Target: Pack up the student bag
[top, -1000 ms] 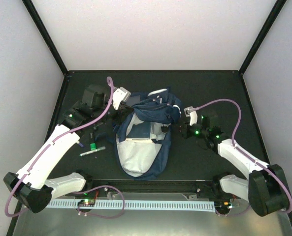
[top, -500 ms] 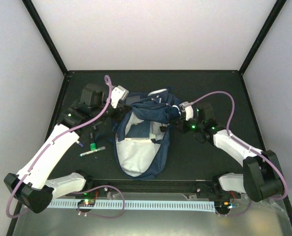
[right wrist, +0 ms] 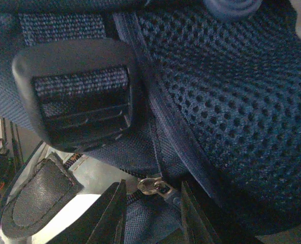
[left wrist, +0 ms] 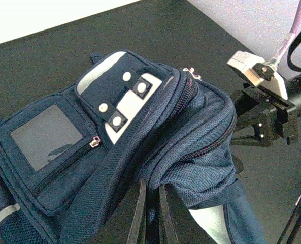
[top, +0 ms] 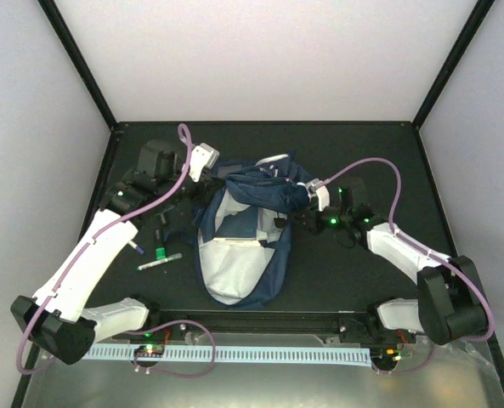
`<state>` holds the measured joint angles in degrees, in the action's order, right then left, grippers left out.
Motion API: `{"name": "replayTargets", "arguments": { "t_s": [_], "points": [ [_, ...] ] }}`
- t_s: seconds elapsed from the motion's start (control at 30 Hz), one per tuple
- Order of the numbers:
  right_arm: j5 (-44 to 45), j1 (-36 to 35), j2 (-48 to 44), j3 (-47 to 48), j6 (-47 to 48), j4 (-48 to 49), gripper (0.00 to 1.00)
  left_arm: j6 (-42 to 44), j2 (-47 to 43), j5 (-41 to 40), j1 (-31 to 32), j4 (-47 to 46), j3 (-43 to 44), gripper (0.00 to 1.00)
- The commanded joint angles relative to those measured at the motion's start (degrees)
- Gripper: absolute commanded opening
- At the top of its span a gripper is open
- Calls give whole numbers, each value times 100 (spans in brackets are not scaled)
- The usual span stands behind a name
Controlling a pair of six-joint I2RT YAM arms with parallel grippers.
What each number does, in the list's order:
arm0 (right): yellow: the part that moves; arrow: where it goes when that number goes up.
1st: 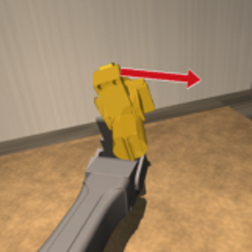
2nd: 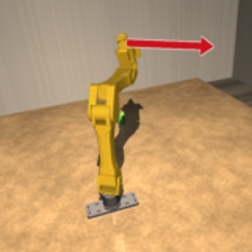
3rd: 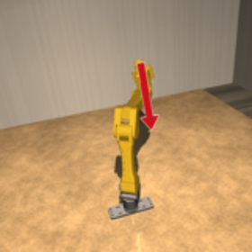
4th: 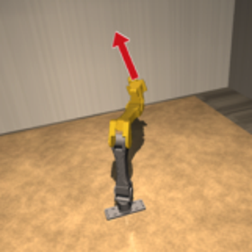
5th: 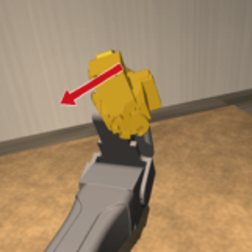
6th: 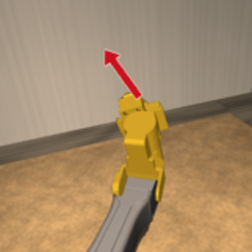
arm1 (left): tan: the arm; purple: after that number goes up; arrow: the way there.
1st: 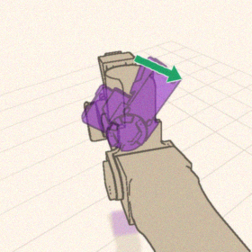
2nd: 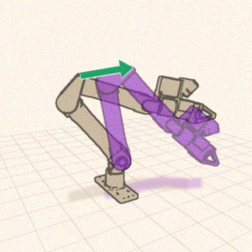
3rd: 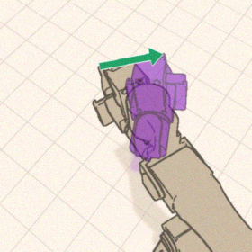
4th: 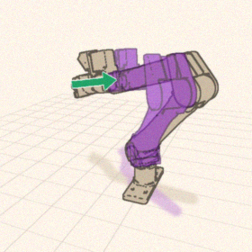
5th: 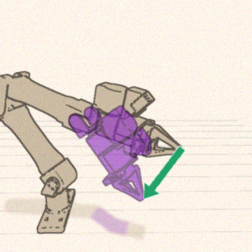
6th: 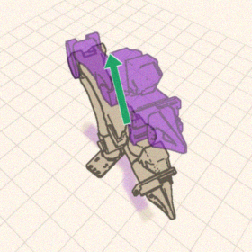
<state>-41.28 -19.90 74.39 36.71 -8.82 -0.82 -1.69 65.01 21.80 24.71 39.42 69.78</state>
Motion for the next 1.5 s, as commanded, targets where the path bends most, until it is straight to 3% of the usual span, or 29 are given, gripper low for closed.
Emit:
{"name": "replayTargets", "arguments": {
  "t_s": [0.0,0.3,0.5,0.77,0.9,0.97,1.1,1.33,1.47],
  "points": [
    [-317,-35,98,-37,102,82,34,63,108,-349,-242,-128,257,2],
    [-240,-62,583,11,-28,171,34,95,173,-232,-317,-161,328,2],
    [-370,-67,523,-113,-279,697,15,55,206,-80,-326,-183,315,2],
    [-246,-64,-76,-493,-464,754,2,98,239,-77,-331,-182,356,2],
    [-95,-88,-394,-643,-494,652,2,86,282,-30,-326,-180,386,2],
    [-96,-97,-394,-624,-462,569,12,82,289,-19,-326,-194,387,2],
    [17,-102,-186,-518,-448,481,24,65,297,40,-326,-200,390,2],
    [105,-102,268,-210,-256,303,27,99,241,35,-326,-141,414,1],
    [-311,-106,518,-176,-333,712,29,75,249,66,-326,-155,399,2]
  ]
}}
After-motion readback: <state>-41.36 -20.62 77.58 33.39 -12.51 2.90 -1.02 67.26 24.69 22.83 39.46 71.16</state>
